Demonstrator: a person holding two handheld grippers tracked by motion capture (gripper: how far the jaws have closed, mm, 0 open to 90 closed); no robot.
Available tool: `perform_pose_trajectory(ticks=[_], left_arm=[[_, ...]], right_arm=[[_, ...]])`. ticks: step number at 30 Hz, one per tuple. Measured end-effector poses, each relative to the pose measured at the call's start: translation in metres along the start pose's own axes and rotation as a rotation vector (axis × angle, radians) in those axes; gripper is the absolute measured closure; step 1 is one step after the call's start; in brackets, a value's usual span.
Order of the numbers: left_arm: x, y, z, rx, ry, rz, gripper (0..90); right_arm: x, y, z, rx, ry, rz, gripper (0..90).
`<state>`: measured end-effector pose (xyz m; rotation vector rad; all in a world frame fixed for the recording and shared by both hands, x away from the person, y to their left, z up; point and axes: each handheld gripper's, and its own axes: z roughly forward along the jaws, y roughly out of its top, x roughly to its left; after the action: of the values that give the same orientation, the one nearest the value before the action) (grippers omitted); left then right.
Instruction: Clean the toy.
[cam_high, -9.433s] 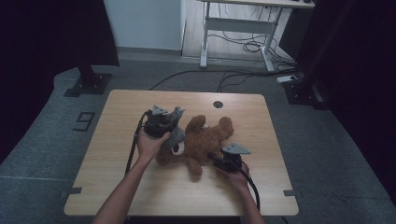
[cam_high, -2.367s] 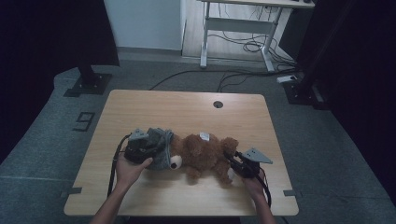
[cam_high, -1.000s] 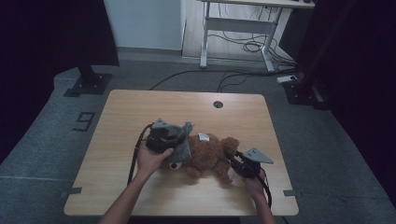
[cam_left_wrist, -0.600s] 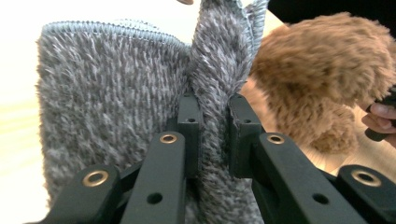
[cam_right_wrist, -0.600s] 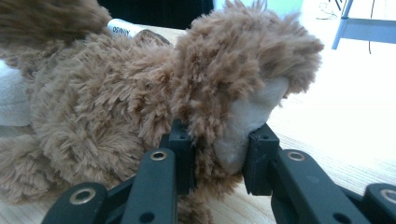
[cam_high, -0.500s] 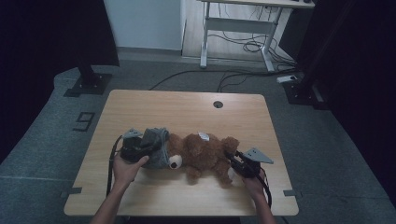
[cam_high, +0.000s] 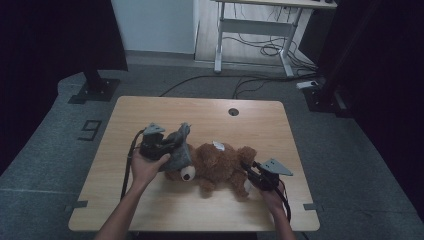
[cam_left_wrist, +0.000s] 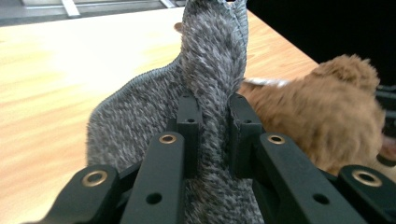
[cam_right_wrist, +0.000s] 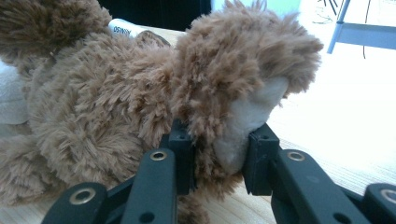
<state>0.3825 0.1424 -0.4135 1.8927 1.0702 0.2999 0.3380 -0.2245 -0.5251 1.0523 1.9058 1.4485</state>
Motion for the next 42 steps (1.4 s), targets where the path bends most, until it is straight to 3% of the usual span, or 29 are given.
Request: perform_pose_trajectory(ticks=[4,8,13,17,20,24,28,31,37,42], left_arm=[[-0.004,0.005,0.024,0.063,-0.017,-0.001,77.3],[0.000,-0.010,0.040,0.132,-0.049,-0.015,77.5],[0.000,-0.029,0.034,0.091,-0.071,-0.022,78.0],[-0.005,-0.040,0.029,0.063,-0.076,-0.006,78.3],[-0.010,-0.050,0.023,0.034,-0.087,-0.003,78.4],[-0.015,-0.061,0.016,0.003,-0.102,-0.011,78.4],[-0.018,-0.069,0.010,-0.011,-0.115,-0.015,78.5],[-0.019,-0.074,0.007,-0.020,-0.124,-0.018,78.5],[-0.019,-0.080,0.002,-0.024,-0.139,-0.020,78.6],[-0.020,-0.086,-0.003,-0.018,-0.154,-0.024,78.5]], right_arm=[[0.000,0.000,-0.001,-0.002,0.006,-0.001,69.5],[0.000,0.001,-0.004,-0.008,0.019,-0.004,69.2],[0.002,0.003,-0.010,-0.017,0.051,-0.005,60.2],[-0.004,0.008,-0.021,-0.052,0.059,0.050,39.7],[-0.004,0.018,-0.032,-0.092,0.025,0.108,24.6],[-0.001,0.042,-0.040,-0.125,0.039,0.133,20.7],[-0.001,0.070,-0.025,-0.071,0.067,0.125,18.4],[0.000,0.078,-0.003,0.033,0.128,0.132,15.7],[0.018,0.057,0.027,0.212,0.253,0.124,6.6],[0.024,0.042,0.038,0.278,0.308,0.167,0.0]])
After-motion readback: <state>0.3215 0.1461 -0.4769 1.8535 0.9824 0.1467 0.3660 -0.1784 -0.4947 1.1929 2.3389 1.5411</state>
